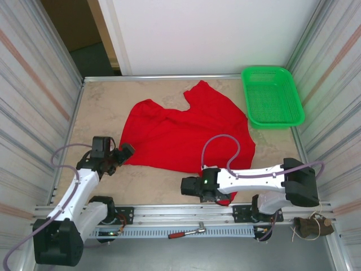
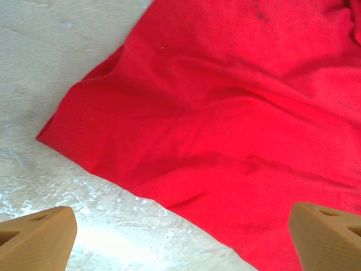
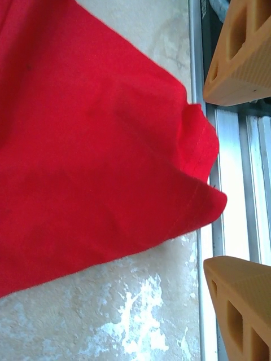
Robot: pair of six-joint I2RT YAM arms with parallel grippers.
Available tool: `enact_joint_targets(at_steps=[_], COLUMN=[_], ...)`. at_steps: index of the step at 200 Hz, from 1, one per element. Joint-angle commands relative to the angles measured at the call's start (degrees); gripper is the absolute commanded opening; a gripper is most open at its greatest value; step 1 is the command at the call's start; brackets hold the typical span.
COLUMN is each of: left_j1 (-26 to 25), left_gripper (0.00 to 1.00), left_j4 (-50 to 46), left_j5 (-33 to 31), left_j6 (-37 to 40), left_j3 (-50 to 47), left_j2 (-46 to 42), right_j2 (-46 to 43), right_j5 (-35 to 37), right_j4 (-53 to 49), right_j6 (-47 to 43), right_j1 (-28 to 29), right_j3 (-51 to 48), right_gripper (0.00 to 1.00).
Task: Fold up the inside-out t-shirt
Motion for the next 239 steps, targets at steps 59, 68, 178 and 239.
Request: enact_joint_targets(at_steps=[59, 68, 178, 239], left_j1=[1.9, 2.0, 4.2, 6.8], left_gripper=[0.97, 0.96, 0.32, 0.0], left_j4=[4.4, 5.2, 13.4, 11.0], left_j5=[-3.4, -3.5, -6.3, -5.6], left_j6=[-4.1, -4.5, -3.3, 0.5], left_j3=[-2.9, -2.9, -2.9, -1.0], left_j2=[8.2, 9.2, 18.5, 12.9], right_j2=[2.0, 2.0, -2.3, -15.9], right_j5=[-2.6, -2.6, -2.3, 0.0], right_j4=[5.2, 5.8, 7.2, -1.6], right_j6=[0.0, -0.8, -4.9, -9.8], right_j1=[-1.7, -2.6, -7.2, -13.4], right_j3=[-6.6, -6.9, -10.3, -6.8], right_gripper=[0.7, 0.68, 0.0, 0.0])
